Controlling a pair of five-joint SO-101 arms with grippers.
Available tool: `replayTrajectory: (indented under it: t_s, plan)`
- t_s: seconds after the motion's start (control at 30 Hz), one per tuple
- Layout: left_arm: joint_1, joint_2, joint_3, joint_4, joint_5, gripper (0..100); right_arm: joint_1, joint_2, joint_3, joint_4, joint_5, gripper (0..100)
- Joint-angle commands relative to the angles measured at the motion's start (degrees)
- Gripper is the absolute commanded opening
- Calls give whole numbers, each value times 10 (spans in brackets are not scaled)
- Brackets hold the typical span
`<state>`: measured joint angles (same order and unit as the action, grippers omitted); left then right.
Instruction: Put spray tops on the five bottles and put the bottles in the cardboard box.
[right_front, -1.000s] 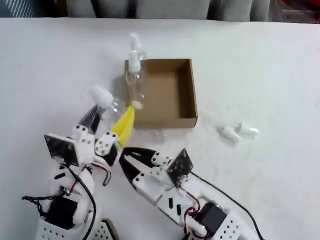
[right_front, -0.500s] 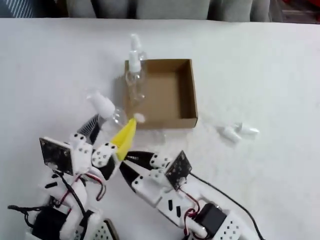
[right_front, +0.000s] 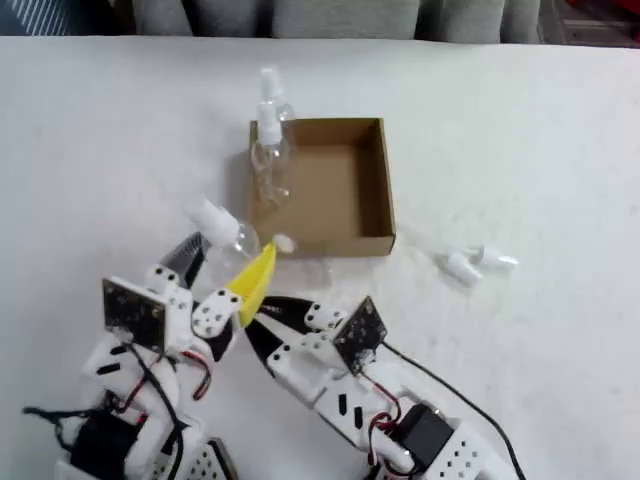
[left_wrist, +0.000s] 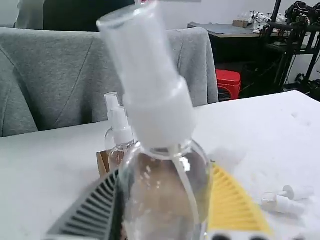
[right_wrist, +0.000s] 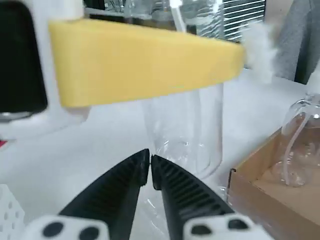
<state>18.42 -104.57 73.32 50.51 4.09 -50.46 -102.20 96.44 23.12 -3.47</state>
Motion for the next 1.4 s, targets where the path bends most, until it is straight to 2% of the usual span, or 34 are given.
replayTrajectory:
  t_s: [0.0,0.13,0.3,0.5,0.63,1.0,1.3,1.37]
  plan:
    - [-5,7,69,-110,-2,20,37,-2,4,27,6,15]
    - [-29,7,105,-206,0,20,80,-2,4,57,7,15]
    - [-28,15,120,-242,0,20,175,-2,4,62,6,15]
    - [-31,157,82,-317,0,20,250,0,4,76,1,15]
    - [-32,271,28,-360,0,20,272,-1,4,93,1,15]
    - [-33,516,14,-585,0,20,327,2,4,130,1,15]
    - [-46,645,10,-717,1,20,330,2,4,148,1,15]
    - [-53,670,-4,-725,20,20,330,2,4,148,1,15]
